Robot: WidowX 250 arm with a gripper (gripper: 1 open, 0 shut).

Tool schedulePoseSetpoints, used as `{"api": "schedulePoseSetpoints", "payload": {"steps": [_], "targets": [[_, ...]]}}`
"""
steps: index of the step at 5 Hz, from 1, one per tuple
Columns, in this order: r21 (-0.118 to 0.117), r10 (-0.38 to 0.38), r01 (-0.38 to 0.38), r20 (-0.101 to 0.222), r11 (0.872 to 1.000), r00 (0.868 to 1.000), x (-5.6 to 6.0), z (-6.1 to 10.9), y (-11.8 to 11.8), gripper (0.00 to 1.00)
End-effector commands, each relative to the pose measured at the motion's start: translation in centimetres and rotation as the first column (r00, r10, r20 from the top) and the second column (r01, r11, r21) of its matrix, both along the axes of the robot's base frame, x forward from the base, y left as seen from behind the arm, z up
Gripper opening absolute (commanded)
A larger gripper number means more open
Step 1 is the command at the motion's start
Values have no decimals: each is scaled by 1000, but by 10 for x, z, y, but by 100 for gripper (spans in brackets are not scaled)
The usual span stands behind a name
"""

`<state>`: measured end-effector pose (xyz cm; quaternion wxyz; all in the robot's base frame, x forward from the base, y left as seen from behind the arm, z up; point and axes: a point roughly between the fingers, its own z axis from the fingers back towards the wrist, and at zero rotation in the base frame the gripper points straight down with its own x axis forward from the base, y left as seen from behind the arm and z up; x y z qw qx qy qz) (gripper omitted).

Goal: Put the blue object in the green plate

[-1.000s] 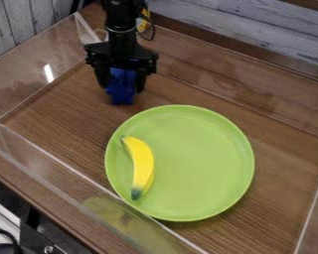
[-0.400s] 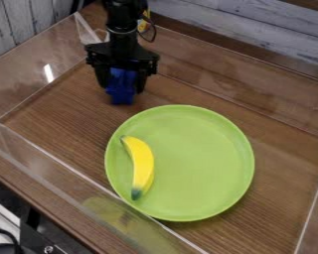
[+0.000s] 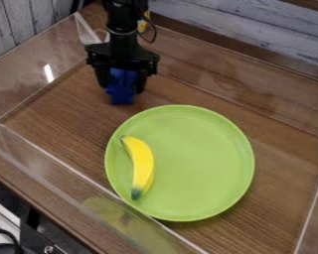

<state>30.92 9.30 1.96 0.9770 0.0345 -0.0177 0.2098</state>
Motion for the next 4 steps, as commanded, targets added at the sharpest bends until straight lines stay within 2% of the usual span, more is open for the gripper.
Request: {"api": "schedulePoseSetpoints", "payload": {"steps": [1,2,4], "targets": [[-19,-76,75,-56,997,996,-10,-19,-29,0],[-16,-76,75,-66,997,995,-12,-19,-27,100],[-12,-69,68,-81,998,994,-15,-17,-26,100]]}}
